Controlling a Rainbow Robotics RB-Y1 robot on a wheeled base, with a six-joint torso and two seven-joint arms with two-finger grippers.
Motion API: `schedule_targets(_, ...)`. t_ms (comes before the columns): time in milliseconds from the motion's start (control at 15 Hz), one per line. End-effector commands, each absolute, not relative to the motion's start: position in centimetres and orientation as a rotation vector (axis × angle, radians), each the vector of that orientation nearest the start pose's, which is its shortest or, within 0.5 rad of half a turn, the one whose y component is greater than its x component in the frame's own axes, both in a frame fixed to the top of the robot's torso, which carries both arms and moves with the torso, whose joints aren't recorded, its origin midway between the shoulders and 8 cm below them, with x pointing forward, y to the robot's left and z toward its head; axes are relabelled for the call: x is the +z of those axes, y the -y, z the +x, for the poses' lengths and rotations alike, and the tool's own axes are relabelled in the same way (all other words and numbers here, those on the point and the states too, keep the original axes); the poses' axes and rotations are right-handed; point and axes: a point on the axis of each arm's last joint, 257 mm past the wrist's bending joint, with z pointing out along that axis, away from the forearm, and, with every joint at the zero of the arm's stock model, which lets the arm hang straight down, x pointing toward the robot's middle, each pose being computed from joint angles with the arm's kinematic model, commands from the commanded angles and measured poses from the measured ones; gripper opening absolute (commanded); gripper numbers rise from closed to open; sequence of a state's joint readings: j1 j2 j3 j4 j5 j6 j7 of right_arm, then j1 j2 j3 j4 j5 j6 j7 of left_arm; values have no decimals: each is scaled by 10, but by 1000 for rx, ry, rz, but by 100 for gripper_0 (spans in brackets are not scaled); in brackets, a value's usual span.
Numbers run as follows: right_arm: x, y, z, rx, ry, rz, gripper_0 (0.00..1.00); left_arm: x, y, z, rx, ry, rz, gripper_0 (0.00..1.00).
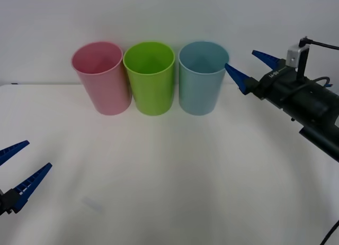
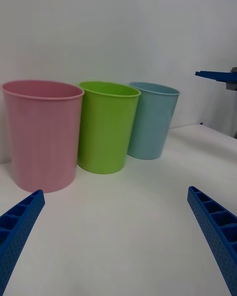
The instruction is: Grasp the object on the table and drop it into the matching bin: aluminum can to the light blue bin, PET bottle to the pink bin.
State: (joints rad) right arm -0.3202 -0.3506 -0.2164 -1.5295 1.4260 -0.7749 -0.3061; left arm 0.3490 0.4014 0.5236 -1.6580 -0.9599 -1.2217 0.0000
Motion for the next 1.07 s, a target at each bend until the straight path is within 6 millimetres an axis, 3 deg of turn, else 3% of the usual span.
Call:
schedule_targets(67,-88,214,541,483,-1397,-494,100,-169,-330,342,-567,-1441,465,100)
schedule_targets(267,-120,234,519,390,-1417,-549,100,-169,-330,342,-567,-1441,465,100)
schedule_targets(533,-147,252,487,313,-1426,-635,100,-169,-330,342,-567,-1441,465,100)
schedule_targets(733,-171,266,453,350,-1466,-690,100,-169,-330,342,-567,-1441,465,100)
schedule_targets(1067,-192,280,408,405,-1511,-695,100,-169,-330,342,-567,-1441,465,100)
